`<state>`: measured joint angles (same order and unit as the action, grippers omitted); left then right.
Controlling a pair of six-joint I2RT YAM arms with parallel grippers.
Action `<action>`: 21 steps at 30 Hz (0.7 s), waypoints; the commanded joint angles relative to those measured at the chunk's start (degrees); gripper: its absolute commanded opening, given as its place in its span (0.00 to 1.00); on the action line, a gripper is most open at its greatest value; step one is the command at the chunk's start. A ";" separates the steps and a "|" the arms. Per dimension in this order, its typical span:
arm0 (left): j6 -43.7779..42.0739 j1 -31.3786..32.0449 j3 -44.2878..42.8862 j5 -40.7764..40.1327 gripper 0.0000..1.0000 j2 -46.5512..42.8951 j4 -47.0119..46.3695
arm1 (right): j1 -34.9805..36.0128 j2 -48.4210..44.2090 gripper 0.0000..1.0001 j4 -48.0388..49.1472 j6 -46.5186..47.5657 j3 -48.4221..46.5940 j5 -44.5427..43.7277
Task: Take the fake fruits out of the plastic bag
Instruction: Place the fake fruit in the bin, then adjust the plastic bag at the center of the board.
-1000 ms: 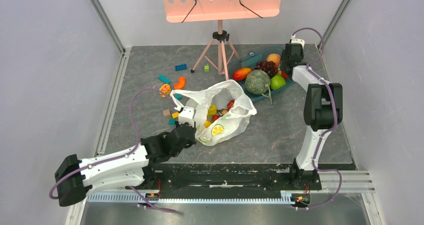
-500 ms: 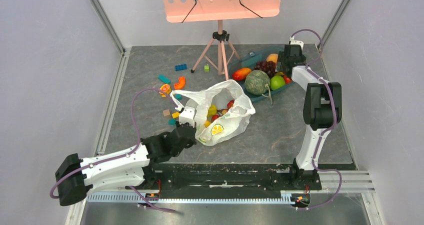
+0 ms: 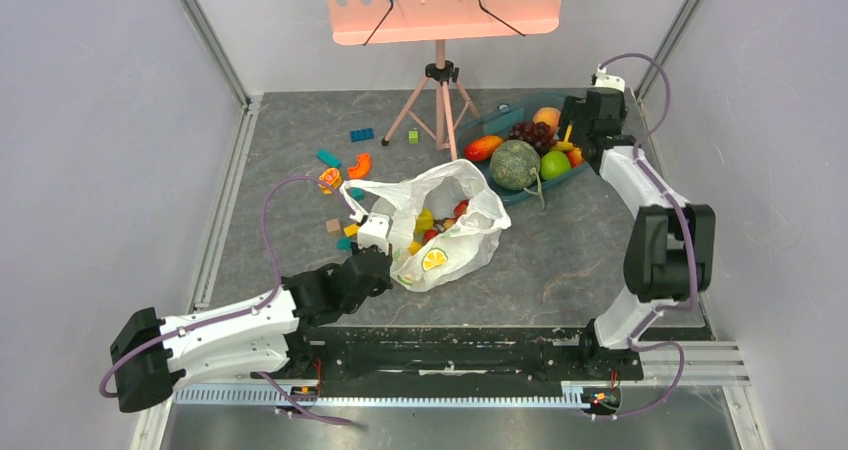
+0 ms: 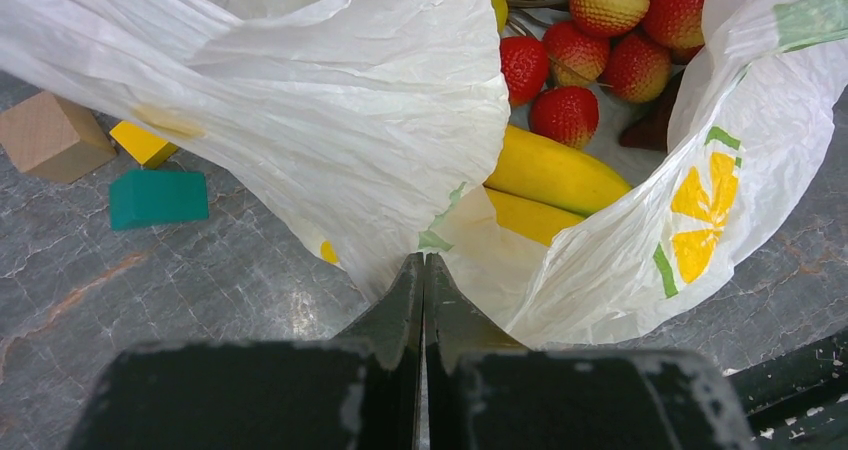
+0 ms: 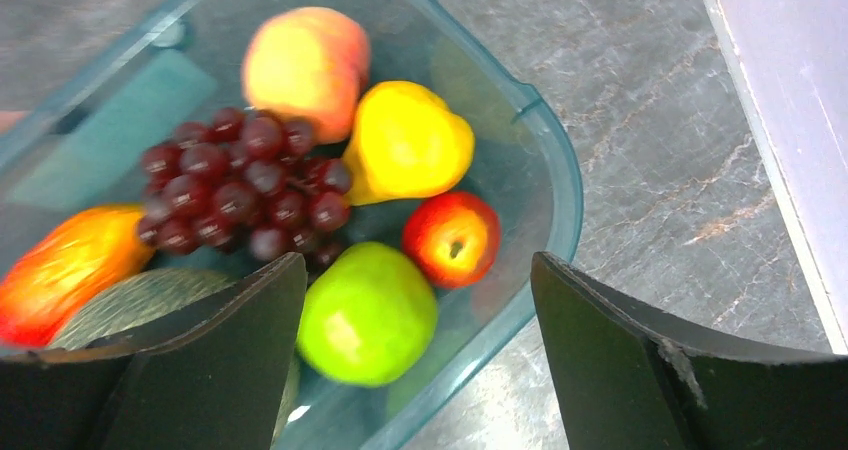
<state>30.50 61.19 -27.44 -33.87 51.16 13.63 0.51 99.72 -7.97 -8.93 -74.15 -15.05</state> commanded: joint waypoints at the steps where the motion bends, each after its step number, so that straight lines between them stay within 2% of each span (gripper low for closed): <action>1: 0.21 -0.19 -1.71 -0.23 0.02 -1.30 -0.62 | 1.64 -8.75 0.86 0.32 -0.62 4.23 8.41; 6: 0.05 -0.19 -2.14 -0.23 0.02 -1.42 -0.80 | 9.92 -17.73 0.84 0.65 1.61 10.59 12.16; 9: -0.03 -0.18 -2.74 -0.34 0.02 -1.29 -0.46 | 17.35 -22.98 0.80 1.16 2.67 13.10 12.71; 12: -0.16 -0.19 -3.61 -0.68 0.02 -1.85 0.20 | 23.22 -28.29 0.74 5.26 2.96 16.19 16.99; 16: -1.42 -0.14 -6.28 -1.24 0.03 -3.94 2.15 | 27.45 -32.52 0.69 9.33 3.33 18.09 24.22; 21: -4.15 -0.11 -10.54 -1.48 0.11 -5.98 4.39 | 29.72 -31.84 0.66 8.94 3.59 17.41 30.67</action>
<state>29.69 61.19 -32.95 -33.98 47.09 17.08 28.95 67.18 -1.65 -6.31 -56.38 8.45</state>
